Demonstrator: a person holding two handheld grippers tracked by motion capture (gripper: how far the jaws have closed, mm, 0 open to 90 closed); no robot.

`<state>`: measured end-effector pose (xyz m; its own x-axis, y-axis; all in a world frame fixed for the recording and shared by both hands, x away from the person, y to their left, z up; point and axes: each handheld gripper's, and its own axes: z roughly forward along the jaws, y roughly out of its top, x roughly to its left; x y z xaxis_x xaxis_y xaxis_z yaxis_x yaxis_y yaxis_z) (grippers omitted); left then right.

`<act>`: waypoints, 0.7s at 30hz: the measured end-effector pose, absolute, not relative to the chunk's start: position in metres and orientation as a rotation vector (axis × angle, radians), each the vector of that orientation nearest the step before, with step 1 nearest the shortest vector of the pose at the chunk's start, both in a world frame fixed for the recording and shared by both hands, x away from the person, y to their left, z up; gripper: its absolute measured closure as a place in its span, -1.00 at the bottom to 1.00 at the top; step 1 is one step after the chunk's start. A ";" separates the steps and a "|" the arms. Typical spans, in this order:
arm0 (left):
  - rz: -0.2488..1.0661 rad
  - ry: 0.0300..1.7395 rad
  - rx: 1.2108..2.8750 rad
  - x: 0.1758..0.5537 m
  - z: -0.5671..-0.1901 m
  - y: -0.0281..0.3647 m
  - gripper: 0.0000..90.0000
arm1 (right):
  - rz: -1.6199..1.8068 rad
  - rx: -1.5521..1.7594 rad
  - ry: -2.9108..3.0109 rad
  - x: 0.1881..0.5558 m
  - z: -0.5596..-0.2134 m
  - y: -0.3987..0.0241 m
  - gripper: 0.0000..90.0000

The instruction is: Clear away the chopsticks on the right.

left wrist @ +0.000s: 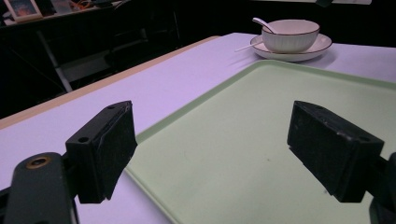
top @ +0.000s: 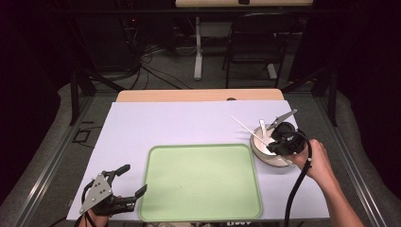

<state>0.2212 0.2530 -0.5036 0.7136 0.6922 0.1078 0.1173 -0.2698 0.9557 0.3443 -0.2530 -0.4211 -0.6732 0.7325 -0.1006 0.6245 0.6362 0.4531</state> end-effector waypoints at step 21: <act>0.633 0.642 1.782 0.221 -0.503 0.253 -0.66 | 0.551 1.311 2.613 0.311 -0.470 -0.211 0.87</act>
